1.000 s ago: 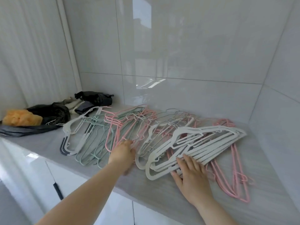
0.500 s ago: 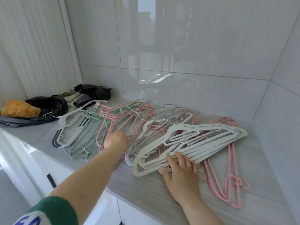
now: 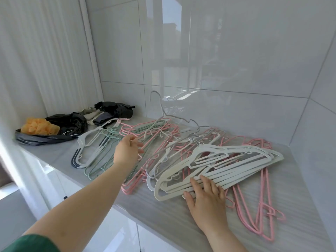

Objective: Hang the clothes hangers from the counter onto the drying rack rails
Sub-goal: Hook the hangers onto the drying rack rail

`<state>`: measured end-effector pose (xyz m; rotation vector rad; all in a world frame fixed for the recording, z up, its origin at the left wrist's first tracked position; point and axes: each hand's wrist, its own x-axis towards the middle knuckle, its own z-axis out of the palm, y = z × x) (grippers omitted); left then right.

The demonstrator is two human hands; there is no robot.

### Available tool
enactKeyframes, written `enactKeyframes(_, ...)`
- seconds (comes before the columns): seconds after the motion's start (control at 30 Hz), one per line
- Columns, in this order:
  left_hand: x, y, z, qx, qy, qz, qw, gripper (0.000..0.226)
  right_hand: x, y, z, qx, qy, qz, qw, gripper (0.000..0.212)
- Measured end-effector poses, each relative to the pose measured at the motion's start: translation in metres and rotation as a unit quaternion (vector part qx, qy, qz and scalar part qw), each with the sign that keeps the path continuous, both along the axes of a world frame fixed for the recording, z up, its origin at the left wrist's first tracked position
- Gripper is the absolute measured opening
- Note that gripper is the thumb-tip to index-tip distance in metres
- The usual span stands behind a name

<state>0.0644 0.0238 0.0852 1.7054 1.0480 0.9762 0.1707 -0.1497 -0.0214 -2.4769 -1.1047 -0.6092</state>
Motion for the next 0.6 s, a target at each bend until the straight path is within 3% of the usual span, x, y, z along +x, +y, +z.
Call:
enactKeyframes(0.27,-0.001,-0.027,-0.009,0.151,0.08,0.044,0.984,0.02,0.0,-0.003,-0.002,0.016,0.002,0.019,1.0,0.049)
enactKeyframes(0.6,0.001,-0.02,-0.029,0.022,-0.034,0.074,0.996,0.029,0.001,-0.001,-0.003,0.028,0.006,0.027,0.999,0.049)
